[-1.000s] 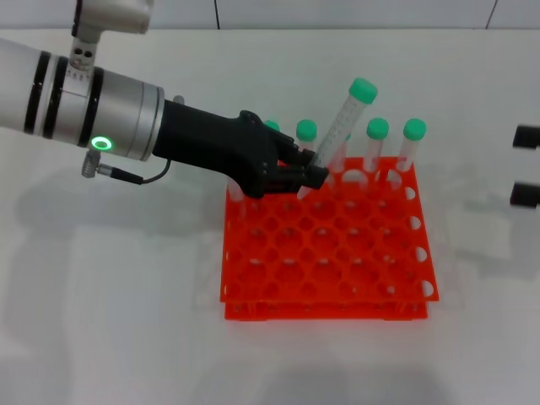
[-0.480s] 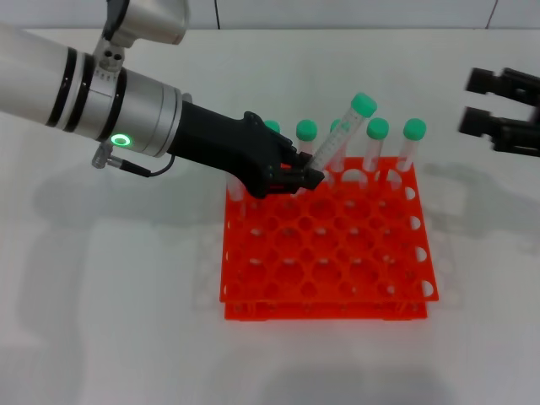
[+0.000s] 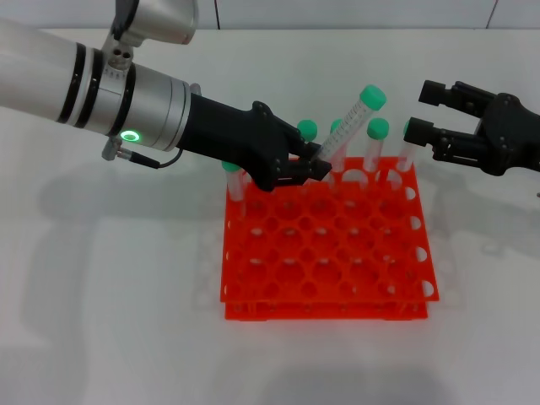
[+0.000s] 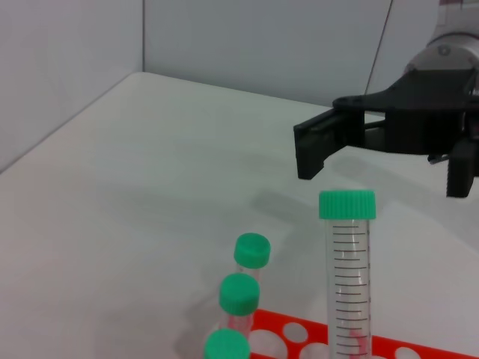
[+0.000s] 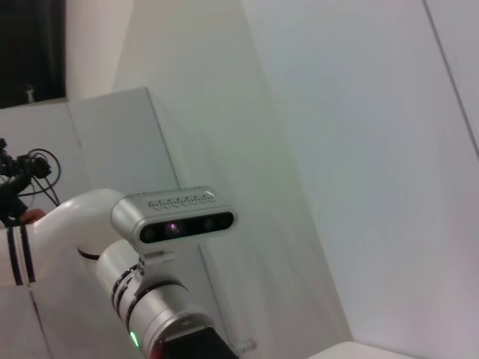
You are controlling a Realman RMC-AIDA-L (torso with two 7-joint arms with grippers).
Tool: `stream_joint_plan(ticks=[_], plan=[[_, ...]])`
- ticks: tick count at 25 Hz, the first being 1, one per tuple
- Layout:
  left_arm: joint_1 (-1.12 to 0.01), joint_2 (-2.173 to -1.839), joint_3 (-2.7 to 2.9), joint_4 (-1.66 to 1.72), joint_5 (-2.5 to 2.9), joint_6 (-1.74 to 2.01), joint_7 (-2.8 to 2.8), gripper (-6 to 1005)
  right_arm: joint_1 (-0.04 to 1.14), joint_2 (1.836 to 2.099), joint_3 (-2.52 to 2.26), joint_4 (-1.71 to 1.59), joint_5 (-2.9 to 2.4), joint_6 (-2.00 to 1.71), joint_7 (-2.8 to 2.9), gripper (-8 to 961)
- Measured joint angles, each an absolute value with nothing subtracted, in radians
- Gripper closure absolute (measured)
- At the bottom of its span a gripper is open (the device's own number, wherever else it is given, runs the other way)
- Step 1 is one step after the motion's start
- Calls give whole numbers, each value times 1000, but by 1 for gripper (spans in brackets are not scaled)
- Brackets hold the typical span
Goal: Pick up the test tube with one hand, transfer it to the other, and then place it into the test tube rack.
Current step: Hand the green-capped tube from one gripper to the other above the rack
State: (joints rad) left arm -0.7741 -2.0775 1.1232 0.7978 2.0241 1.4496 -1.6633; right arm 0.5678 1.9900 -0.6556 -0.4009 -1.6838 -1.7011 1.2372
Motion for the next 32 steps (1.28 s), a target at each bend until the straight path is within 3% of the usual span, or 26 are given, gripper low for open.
stream_joint_plan(ticks=[7,32], plan=[[-785,-2078,1120,762,2018,1434,-1639,807,570,2007,-654,-389,-1683,-1688,1209,114],[-785,-2080,1126,691,1948,1385,-1511,808,601,2021,-662,-277,-1620,-1698,1061,115]])
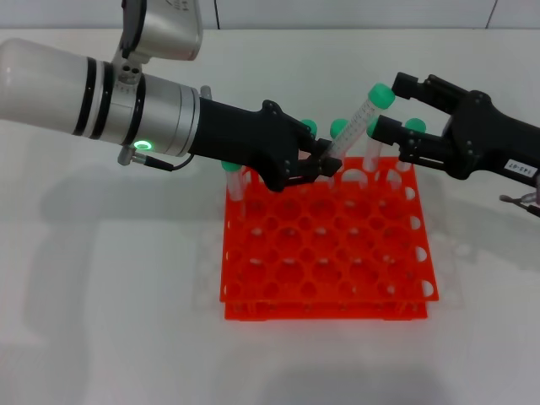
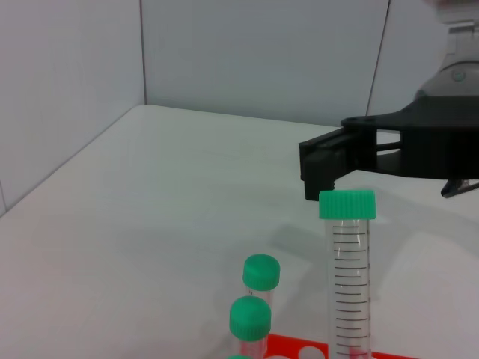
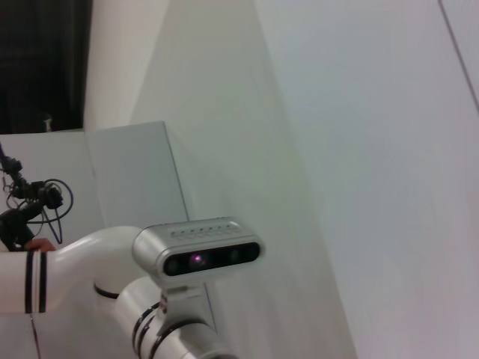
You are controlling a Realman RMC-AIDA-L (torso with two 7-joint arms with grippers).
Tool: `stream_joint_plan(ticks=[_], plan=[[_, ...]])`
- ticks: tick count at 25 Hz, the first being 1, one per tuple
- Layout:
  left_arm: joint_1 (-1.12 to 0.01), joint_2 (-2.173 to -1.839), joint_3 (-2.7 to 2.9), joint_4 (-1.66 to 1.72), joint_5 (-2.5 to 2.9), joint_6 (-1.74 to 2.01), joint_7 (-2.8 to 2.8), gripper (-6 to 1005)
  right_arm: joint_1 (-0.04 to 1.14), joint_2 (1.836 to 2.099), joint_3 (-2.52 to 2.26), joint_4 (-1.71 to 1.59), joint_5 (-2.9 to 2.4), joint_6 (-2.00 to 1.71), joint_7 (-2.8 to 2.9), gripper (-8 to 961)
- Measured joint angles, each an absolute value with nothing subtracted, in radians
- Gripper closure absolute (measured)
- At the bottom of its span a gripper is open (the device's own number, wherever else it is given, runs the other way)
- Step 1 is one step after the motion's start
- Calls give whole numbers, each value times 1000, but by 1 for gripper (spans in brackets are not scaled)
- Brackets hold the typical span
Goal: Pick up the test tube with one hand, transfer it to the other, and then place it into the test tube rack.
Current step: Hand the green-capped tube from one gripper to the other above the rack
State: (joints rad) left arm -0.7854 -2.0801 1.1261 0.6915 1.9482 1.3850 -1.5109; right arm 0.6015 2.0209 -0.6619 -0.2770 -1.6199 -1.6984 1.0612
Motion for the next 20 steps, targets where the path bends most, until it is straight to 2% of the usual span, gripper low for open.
stream_joint_plan(ticks=[7,20], plan=[[-795,-2082,1130,684,1943,1390,-1494,807,644,2022,-664,-214,-1624,-1672,1016,115],[-815,-2085,1137,646,1940,1384,-1474,807,646,2023,-668,-207,-1618,-1659,1002,155]])
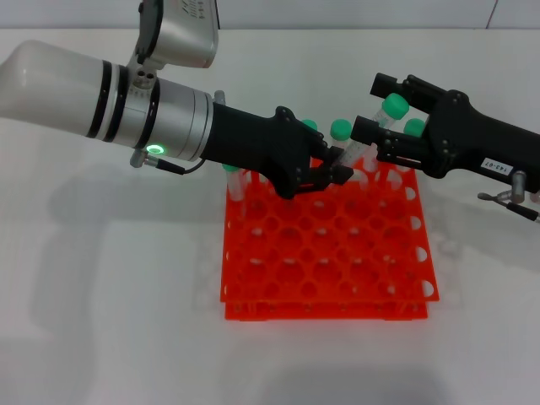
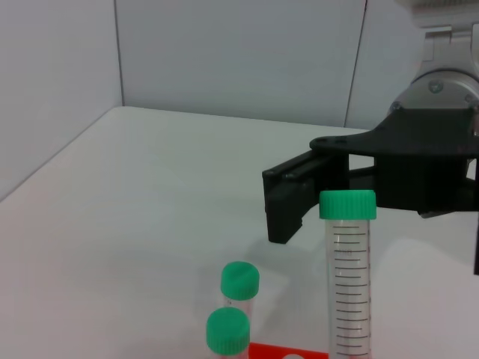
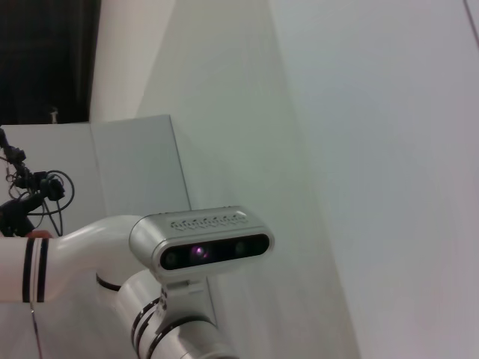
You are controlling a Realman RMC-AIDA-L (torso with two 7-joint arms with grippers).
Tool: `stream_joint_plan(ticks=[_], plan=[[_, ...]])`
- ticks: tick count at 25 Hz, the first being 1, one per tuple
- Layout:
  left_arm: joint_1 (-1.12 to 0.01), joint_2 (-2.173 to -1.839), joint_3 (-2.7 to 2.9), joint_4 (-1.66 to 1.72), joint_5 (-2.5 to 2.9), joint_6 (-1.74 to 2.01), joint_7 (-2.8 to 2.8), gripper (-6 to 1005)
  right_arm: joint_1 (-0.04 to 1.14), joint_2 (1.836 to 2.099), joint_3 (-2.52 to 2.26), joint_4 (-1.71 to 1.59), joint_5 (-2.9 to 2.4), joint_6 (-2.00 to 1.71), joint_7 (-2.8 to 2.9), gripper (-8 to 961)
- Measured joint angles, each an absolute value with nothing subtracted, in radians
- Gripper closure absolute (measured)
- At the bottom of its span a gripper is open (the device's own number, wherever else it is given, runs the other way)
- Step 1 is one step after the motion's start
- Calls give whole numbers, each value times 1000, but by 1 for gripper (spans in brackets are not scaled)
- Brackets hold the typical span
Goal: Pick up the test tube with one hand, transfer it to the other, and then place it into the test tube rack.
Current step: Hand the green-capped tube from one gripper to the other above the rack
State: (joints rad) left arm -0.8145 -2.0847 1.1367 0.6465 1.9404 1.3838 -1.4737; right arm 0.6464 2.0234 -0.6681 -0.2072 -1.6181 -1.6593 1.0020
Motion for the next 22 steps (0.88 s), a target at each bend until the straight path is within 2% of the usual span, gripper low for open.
stream_joint_plan(ticks=[22], plan=[[-802,-2083,1134,644,1905,1382,-1449,807,625,2017,-664,-197,-1575,-1646,1002,234]])
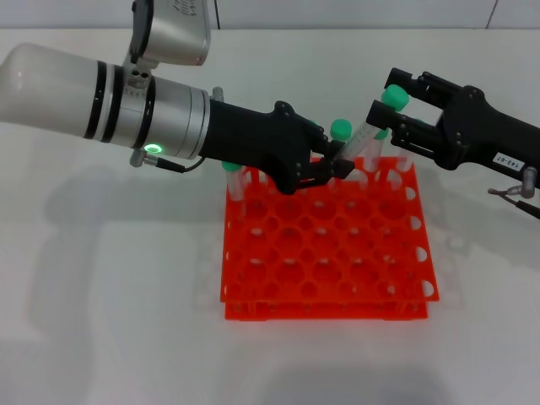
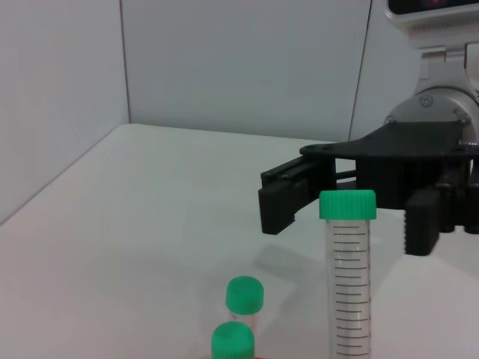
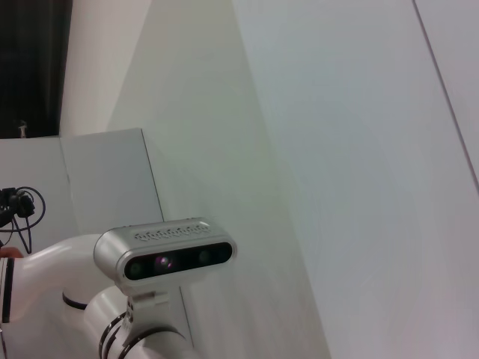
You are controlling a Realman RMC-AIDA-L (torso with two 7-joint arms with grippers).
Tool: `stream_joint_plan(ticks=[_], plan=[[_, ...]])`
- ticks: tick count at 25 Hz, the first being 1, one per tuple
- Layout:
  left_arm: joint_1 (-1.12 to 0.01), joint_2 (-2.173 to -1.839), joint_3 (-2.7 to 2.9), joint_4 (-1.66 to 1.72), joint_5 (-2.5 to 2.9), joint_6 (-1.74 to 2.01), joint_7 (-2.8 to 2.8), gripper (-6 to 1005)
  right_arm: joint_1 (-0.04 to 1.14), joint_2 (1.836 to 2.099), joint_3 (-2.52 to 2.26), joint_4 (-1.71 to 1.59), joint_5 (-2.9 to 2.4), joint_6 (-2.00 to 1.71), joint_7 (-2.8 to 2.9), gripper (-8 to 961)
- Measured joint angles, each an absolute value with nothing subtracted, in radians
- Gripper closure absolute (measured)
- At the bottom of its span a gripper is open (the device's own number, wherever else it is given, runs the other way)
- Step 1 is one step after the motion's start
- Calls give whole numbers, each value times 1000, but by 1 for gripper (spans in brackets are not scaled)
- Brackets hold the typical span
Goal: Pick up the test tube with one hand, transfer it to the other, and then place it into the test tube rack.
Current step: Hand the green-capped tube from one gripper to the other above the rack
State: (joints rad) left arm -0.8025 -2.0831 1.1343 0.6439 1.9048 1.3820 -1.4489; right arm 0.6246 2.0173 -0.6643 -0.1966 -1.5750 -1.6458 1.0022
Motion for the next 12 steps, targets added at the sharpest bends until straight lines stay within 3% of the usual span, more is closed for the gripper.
stream_joint_plan(ticks=[12], plan=[[-802,-2084,1132,634,1905,1375,-1451,808,617,2017,-664,-202,-1570,-1653,1002,361]])
